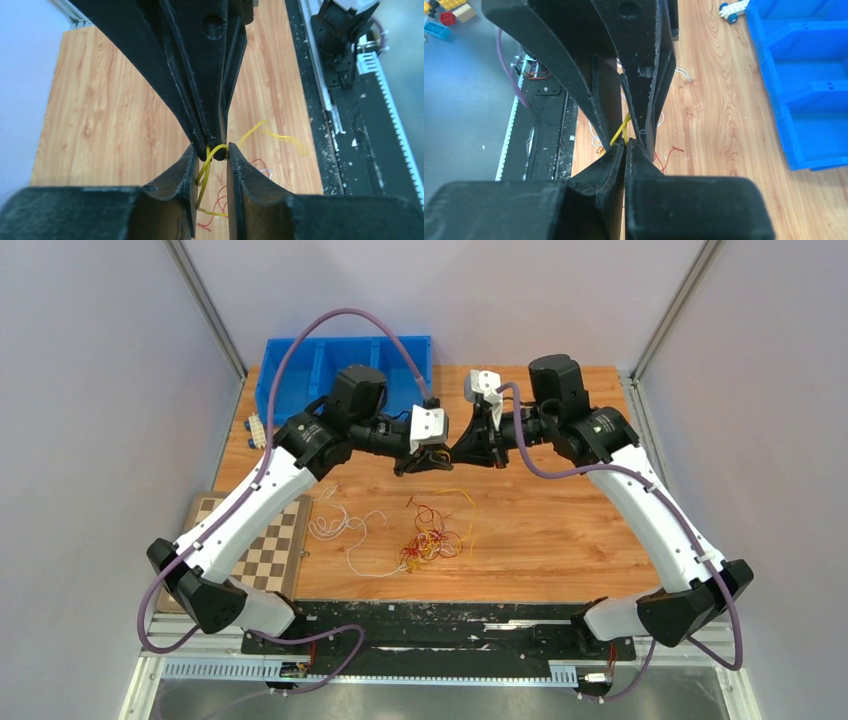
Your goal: Untangle the cables
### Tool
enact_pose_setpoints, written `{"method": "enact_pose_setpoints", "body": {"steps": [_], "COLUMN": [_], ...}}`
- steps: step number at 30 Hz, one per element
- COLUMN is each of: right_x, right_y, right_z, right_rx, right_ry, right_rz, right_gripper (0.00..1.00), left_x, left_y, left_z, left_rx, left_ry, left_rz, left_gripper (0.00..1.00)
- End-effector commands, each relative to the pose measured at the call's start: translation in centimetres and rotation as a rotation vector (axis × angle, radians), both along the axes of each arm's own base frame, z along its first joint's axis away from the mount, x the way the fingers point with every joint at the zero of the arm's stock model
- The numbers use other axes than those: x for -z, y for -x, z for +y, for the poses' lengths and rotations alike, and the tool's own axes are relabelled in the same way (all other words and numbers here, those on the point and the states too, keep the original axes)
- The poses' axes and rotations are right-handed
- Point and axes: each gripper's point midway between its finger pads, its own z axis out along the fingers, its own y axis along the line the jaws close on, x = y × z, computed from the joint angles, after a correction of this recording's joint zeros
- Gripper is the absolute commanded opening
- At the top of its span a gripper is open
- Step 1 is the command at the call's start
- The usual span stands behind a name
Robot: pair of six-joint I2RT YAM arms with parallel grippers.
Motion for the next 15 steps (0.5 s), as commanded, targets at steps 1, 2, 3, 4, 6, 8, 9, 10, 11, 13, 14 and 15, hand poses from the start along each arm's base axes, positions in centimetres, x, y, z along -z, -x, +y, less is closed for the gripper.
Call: {"method": "enact_pose_setpoints", "body": {"steps": [1, 2, 3, 4, 6, 8, 9, 10, 11, 13, 14, 15], "right_x": [-0.6, -0.5, -0.3, -0.3, -0.5, -1.0, -1.3, -1.7, -2.0, -2.2, -1.9, -1.6], "right_y": [-1.0, -1.3, -1.6, -2.0, -2.7, -3.6, -4.2, -4.6, -5.1, -6.1, -6.6, -7.0], "right_z": [-0.2, -0.4, -0.6, -0.9, -1.6, -2.5, -3.2, -3.7, -4.3, -5.7, -6.1, -6.5], "right_rx": [0.028, 0.049, 0.071, 0.092, 0.137, 0.195, 0.227, 0.251, 0.274, 0.327, 0.35, 0.372], "right_ry": [0.011, 0.022, 0.032, 0.039, 0.048, 0.05, 0.048, 0.042, 0.038, 0.042, 0.048, 0.054], "right_rz": [-0.082, -0.09, -0.097, -0.104, -0.112, -0.113, -0.111, -0.111, -0.11, -0.112, -0.108, -0.093], "right_gripper": [0.05, 0.06, 0.08, 0.13, 0.26, 0.5, 0.59, 0.64, 0.71, 0.88, 0.92, 0.94], "left_x": [0.0, 0.1, 0.4, 0.6, 1.0, 1.4, 1.4, 1.4, 1.2, 0.2, -1.2, -1.7], "left_y": [0.4, 0.4, 0.4, 0.3, 0.0, -0.8, -1.7, -2.0, -3.1, -5.4, -7.2, -9.4], "left_z": [1.7, 2.0, 2.6, 3.0, 4.4, 5.6, 6.5, 7.0, 8.0, 9.7, 10.2, 12.1], "left_rx": [-0.008, -0.015, -0.026, -0.039, -0.072, -0.114, -0.148, -0.166, -0.21, -0.307, -0.362, -0.48], "left_ry": [-0.041, -0.05, -0.07, -0.08, -0.101, -0.118, -0.124, -0.127, -0.123, -0.087, -0.047, -0.029], "left_rz": [-0.116, -0.125, -0.136, -0.137, -0.122, -0.1, -0.098, -0.094, -0.087, -0.071, -0.096, -0.061], "left_gripper": [0.16, 0.12, 0.05, 0.02, 0.0, 0.0, 0.0, 0.0, 0.0, 0.0, 0.0, 0.0]}}
